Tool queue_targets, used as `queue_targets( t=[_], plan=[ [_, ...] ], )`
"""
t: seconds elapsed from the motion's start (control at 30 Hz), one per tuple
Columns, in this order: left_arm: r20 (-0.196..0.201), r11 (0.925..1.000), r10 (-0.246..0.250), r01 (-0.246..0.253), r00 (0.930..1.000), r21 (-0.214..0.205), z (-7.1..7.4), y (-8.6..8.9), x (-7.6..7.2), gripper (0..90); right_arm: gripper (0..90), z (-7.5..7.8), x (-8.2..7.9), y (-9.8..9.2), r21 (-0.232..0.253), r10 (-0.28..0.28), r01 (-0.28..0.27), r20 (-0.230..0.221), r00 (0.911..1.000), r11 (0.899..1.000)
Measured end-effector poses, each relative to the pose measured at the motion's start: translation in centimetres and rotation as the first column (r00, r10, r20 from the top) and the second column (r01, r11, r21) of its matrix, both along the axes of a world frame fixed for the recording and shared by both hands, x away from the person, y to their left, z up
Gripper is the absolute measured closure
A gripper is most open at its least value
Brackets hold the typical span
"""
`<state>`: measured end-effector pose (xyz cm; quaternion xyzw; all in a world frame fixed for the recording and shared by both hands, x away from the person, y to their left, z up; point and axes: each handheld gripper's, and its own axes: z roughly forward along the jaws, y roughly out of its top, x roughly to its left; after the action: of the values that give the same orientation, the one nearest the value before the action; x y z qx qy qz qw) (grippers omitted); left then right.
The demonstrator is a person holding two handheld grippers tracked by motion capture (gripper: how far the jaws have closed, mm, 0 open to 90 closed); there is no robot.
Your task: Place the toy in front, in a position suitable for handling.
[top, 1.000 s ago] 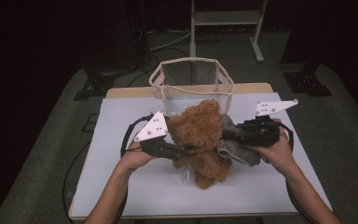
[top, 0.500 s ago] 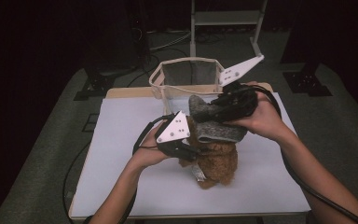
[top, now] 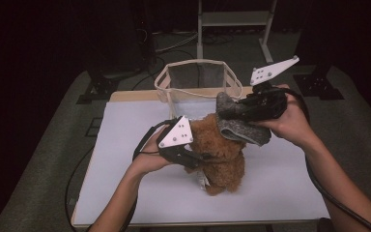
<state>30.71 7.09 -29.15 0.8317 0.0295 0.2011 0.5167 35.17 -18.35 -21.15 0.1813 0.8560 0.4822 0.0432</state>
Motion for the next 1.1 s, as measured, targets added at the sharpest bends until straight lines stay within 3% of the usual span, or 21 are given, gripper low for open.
queue_targets(
  t=[0.13, 0.3, 0.63, 0.77, 0.83, 1.1],
  plan=[
    [-0.013, 0.9989, 0.013, -0.012, 0.9998, 0.044, 0.5, 0.7, -0.1, 9.5, 70.8, -0.6, 0.3, 0.9, 0.011, 0.02, -0.02, -0.01, 0.9997, 1.0],
    [0.003, 0.9968, 0.025, -0.025, 0.9997, 0.076, 1.2, 1.5, -0.5, 6.7, 71.0, -1.2, 0.5, 2.6, 0.008, 0.041, -0.04, -0.005, 0.9992, 0.999],
    [-0.011, 0.9941, 0.029, -0.027, 0.9995, 0.105, 1.1, 2.3, -0.7, 6.1, 71.0, -2.1, 0.5, 5.1, 0.0, 0.075, -0.075, 0.001, 0.9972, 0.997],
    [-0.013, 0.9939, 0.032, -0.03, 0.9994, 0.106, 1.0, 2.4, -0.7, 6.5, 71.0, -2.3, 0.7, 5.3, 0.011, 0.08, -0.079, -0.008, 0.9968, 0.997],
    [-0.012, 0.9928, 0.031, -0.029, 0.9994, 0.116, 0.9, 2.6, -0.7, 11.6, 70.9, -2.4, 0.6, 5.3, 0.02, 0.08, -0.08, -0.005, 0.9968, 0.997],
    [-0.027, 0.9942, 0.053, -0.05, 0.9983, 0.095, 0.4, 3.8, -0.7, 13.5, 70.8, -2.2, -0.3, 4.2, 0.052, 0.065, -0.067, 0.043, 0.997, 0.996]
  ],
)
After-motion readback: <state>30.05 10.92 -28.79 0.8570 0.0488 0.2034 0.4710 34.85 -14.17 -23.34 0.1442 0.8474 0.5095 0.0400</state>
